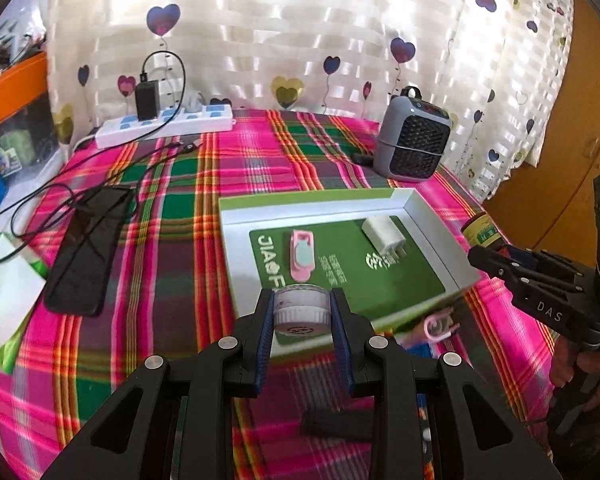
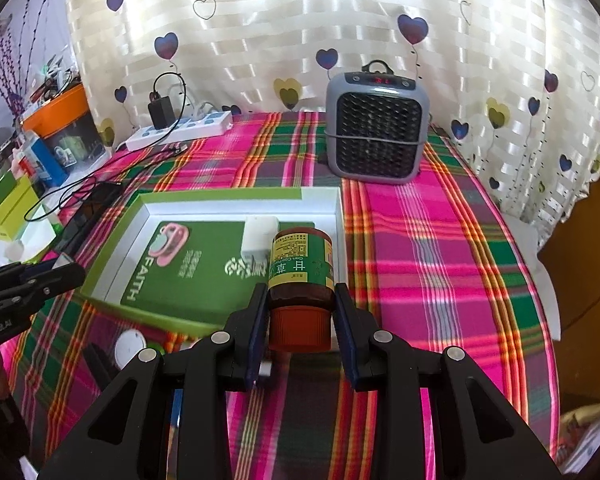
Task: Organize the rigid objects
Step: 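Carry the brown jar and white container over the green box lid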
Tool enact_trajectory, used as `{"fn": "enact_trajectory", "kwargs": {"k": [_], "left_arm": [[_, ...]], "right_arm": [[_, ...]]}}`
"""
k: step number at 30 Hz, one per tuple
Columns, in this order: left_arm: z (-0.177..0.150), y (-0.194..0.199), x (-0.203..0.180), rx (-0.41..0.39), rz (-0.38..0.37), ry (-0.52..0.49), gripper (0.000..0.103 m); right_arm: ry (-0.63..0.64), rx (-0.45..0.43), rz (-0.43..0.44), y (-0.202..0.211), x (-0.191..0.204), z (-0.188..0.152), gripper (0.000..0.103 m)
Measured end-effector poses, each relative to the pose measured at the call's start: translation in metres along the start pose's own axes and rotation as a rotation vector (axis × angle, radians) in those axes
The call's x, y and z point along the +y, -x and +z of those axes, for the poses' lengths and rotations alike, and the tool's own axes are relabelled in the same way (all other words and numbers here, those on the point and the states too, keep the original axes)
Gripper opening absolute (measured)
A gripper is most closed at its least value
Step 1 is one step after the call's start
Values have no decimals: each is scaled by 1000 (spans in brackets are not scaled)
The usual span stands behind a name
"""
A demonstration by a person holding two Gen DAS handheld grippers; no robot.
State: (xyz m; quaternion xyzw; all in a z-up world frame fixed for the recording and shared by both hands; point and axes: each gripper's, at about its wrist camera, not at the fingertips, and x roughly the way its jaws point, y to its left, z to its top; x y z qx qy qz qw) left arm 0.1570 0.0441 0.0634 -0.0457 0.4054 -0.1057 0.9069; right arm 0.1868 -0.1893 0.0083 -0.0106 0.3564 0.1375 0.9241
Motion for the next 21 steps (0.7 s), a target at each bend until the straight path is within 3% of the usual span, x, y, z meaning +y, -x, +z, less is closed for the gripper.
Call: {"fn": "enact_trajectory", "kwargs": {"k": [11, 21], "left_arm": [[31, -43, 16, 28, 25, 48, 26], [40, -71, 16, 57, 88, 9, 26]], "right_arm": [[7, 27, 13, -29, -1, 28, 33], [17, 83, 12, -67, -2, 37, 33]]}}
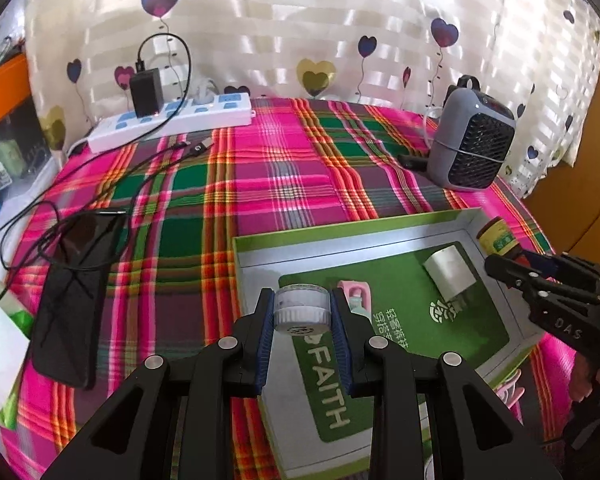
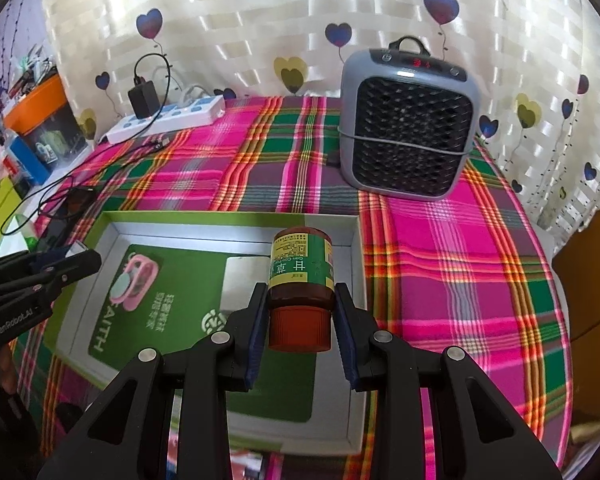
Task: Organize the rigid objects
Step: 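Carry the brown jar and white container over the green box lid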
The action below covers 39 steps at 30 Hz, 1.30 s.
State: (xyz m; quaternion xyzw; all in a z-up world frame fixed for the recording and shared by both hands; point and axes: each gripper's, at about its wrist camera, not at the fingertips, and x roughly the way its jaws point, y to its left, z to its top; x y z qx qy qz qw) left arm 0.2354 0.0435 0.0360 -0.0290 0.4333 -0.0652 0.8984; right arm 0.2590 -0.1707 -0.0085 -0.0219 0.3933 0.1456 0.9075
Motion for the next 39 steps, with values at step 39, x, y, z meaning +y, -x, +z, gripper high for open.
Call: {"fn": "enact_trajectory", "kwargs": {"k": [39], "left_arm": [[7, -26, -5, 13, 23, -11, 26]], "right_arm": [[16, 40, -8, -37, 2, 12, 33]]}}
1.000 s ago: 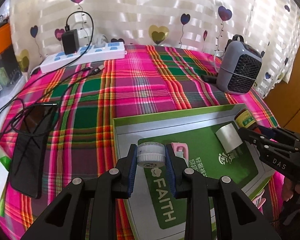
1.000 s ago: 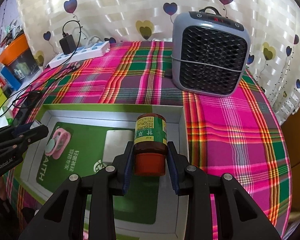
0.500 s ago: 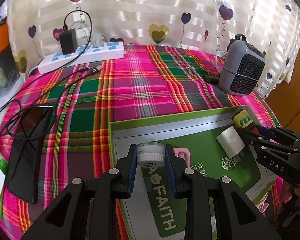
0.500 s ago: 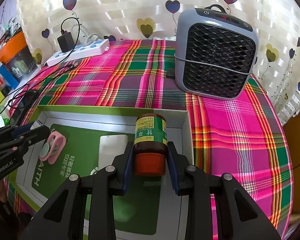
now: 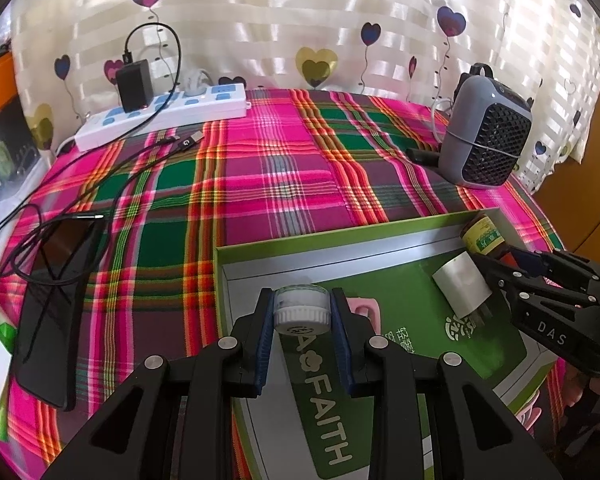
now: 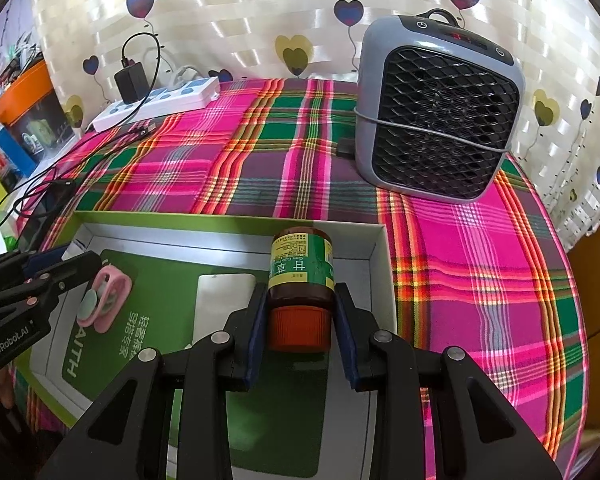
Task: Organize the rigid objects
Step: 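Carry the brown jar and white container over the green box lid, then lower the jar and container into the lid and open both tools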
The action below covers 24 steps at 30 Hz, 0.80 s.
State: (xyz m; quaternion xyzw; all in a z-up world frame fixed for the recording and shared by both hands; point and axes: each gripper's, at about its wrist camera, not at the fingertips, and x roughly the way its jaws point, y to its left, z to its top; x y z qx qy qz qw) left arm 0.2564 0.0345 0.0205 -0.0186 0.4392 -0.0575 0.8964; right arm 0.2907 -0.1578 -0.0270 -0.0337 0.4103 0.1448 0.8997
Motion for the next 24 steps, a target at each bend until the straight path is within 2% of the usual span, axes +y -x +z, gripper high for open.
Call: {"fn": "enact_trajectory", "kwargs": {"k": [24], "left_arm": [[1, -3, -1, 2, -9, -4, 28]], "right_arm": [[-18, -8, 12, -3, 0, 2, 33]]}}
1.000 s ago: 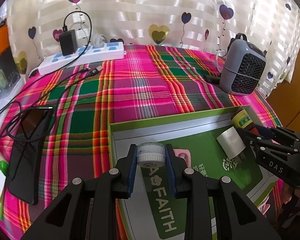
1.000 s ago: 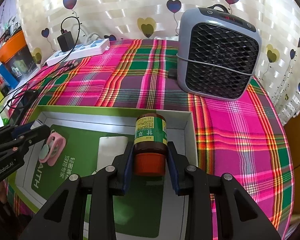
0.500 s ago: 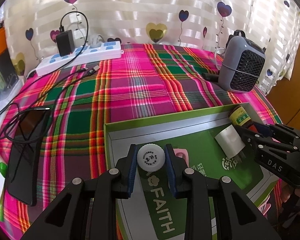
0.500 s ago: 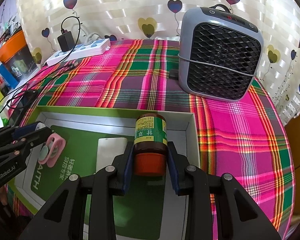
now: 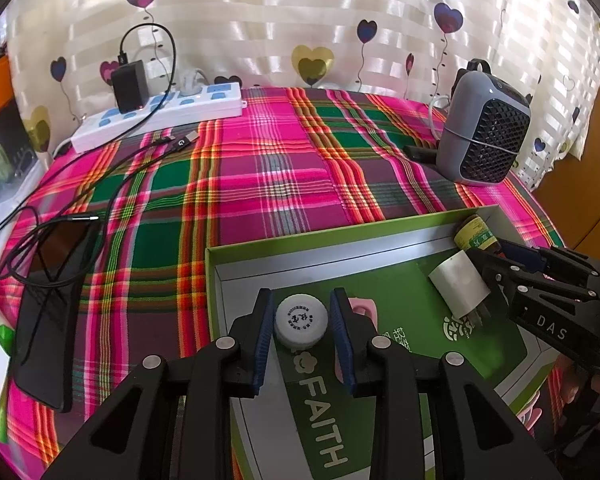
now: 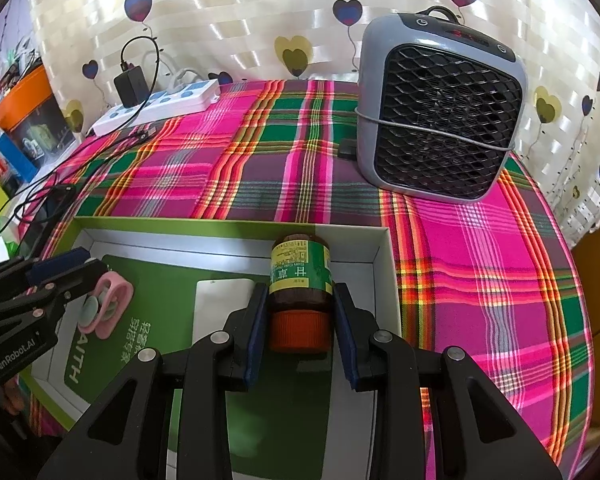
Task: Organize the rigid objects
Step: 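Lower the jar and container into the lid and open both tools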
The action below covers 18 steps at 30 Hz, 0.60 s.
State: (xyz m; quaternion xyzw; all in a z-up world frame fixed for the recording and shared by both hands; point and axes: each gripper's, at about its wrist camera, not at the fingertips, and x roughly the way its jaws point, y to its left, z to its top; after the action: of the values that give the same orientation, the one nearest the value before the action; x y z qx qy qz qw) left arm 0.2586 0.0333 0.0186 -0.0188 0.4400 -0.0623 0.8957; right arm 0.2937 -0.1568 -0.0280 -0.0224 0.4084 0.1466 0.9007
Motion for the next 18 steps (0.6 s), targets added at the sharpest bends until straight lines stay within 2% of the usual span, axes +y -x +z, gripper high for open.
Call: {"fn": "enact_trajectory", "kwargs": {"k": [7, 18], "left_arm": [[0, 1, -1, -2, 7, -1, 34], [-4, 15, -4, -20, -4, -8, 35]], "right_arm": [[1, -17, 0, 4, 0, 0, 43], [-24, -23, 12, 10, -3, -4, 43]]}}
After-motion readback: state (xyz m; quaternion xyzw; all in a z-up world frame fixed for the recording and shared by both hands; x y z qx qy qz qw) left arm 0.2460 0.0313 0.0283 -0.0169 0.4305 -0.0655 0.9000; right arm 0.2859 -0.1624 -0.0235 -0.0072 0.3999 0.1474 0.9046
